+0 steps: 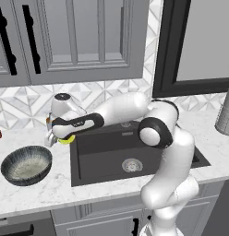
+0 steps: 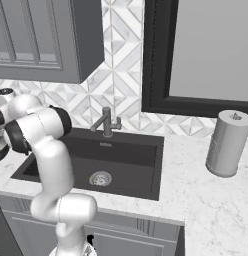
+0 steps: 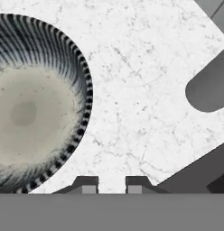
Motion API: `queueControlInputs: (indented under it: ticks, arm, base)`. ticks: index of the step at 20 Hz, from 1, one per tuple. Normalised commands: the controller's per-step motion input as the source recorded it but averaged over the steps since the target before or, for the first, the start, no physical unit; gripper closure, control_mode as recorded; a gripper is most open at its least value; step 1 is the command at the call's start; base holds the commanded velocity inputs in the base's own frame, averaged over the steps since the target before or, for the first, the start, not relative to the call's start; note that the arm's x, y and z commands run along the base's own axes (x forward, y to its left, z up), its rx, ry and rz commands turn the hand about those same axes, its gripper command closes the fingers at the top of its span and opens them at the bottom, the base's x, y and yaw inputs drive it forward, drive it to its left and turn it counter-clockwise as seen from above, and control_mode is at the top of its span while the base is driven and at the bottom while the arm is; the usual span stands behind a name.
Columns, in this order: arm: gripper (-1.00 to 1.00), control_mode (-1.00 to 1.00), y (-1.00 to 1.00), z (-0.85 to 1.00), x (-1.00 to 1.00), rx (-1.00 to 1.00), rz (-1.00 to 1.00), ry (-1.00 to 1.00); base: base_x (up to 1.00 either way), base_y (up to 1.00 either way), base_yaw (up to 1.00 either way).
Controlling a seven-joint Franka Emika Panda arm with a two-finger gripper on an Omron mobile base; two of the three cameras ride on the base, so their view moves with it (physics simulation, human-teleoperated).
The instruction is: Pick the lemon wedge from the sink and place it in the bowl. Then pick the bowl and place it in the microwave. Then close the microwave door and press the start button.
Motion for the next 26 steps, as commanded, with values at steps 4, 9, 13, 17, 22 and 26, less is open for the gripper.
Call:
queueControlInputs:
  ticks: [4, 9, 13, 17, 22, 26]
  arm:
    - [1.0, -1.0, 0.89, 0.18, -0.07, 0.0, 0.18, 0.02]
    - [1.0, -1.0, 0.91, -0.01, -0.09, 0.0, 0.1, 0.12]
    - [1.0, -1.0, 0.82, -0.03, 0.0, 0.0, 0.05, 0.08]
    - [1.0, -1.0, 0.58, -0.24, 0.0, 0.0, 0.05, 0.02]
    - [1.0, -1.0, 0.2, -0.58, -0.01, 0.0, 0.05, 0.0]
    - [1.0, -1.0, -0.07, -0.67, -0.14, 0.01, 0.05, 0.0]
  base:
    - [0.0, 0.0, 0.0]
    - [0.0, 0.0, 0.0]
    - [0.0, 0.0, 0.0]
    - [0.0, 0.0, 0.0]
    - [0.0, 0.0, 0.0]
    - [0.0, 0.0, 0.0]
